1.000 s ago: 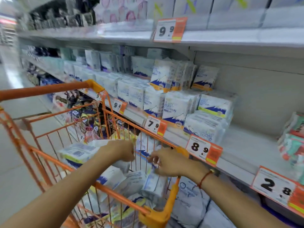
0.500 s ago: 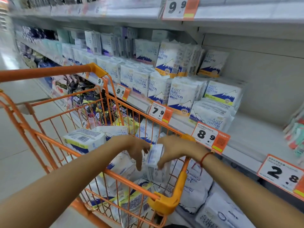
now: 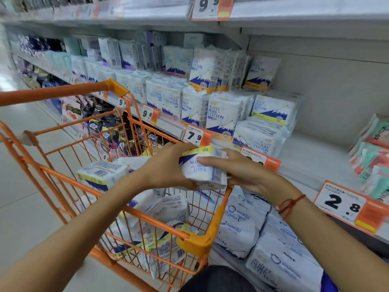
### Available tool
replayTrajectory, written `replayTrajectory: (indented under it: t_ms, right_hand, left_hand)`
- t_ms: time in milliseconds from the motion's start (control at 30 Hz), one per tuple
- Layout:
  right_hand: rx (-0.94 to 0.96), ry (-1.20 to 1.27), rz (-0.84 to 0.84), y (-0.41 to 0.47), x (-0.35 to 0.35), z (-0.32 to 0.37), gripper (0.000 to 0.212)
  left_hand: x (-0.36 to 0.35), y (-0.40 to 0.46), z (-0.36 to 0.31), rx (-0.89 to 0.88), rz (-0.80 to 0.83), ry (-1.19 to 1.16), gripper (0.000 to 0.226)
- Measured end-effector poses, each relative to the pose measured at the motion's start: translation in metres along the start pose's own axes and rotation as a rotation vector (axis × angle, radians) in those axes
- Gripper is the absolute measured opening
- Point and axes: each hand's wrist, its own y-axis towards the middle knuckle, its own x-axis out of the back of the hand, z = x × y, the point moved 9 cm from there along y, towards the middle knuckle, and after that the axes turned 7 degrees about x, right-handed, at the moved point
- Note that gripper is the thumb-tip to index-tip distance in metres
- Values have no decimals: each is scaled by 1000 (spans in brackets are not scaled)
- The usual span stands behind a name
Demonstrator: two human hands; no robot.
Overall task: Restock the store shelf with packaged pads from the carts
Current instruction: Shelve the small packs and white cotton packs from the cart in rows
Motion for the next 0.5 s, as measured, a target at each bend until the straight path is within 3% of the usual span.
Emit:
replayTrajectory:
  t_ms: [67,167,200,267,367,500]
  right_hand:
    - [6,-60,-57,0,6,2,22]
    - [42,-144,-93,-2,10,6,22]
    - [55,-159,-99,-3,10,7,19]
    - [81,-174,-113,-3,8,9,16]
    - [110,-176,-119,-4,6,11,17]
    - [48,-104,-134,-2,11,0,46]
  left_hand:
    - [2,-12,13,140,194,49,95]
    - [17,-41,58,528,452,505,82]
    - [19,-49,64,574,512,664,76]
    - [5,-57,62,562,642,828,78]
    - [-14,-57,61,494,795,860,89]
    - [-14,-54,75,428,981,612,77]
